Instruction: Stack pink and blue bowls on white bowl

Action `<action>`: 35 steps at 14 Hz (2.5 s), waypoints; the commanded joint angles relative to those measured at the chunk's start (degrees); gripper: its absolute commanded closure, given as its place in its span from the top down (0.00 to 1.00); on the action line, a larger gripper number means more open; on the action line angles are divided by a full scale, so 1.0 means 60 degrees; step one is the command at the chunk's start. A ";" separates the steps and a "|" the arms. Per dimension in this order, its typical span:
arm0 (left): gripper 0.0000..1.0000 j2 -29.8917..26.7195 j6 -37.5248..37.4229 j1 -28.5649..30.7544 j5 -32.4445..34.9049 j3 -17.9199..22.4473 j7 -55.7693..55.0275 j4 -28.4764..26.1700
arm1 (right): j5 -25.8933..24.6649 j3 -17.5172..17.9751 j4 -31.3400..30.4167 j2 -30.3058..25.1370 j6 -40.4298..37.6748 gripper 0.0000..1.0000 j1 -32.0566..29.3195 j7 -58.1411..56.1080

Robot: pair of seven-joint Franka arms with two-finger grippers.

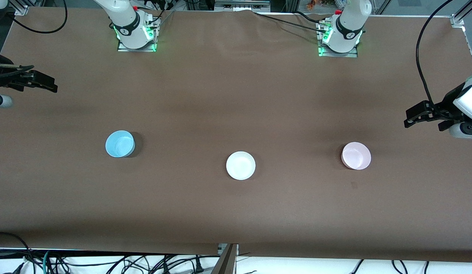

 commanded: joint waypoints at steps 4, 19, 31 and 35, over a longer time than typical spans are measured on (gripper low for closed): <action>1.00 0.0086 -0.0719 0.0344 -0.0032 -0.0014 0.0241 0.0194 | 0.0039 0.0099 0.0165 0.0068 -0.0061 1.00 -0.0134 -0.0132; 0.95 0.2840 0.3041 0.1459 0.0041 -0.0014 0.0798 -0.1165 | 0.0039 0.0070 0.0165 0.0068 -0.0046 1.00 -0.0134 -0.0132; 0.87 0.3222 0.6266 0.1533 0.0099 -0.0102 -0.0444 -0.3627 | 0.0068 0.0085 0.0165 0.0140 0.0041 1.00 -0.0120 -0.0103; 0.84 0.3062 0.7075 0.1152 0.0129 -0.0088 -0.1106 -0.4463 | 0.0068 0.0100 0.0150 0.0433 0.0290 1.00 -0.0090 0.0014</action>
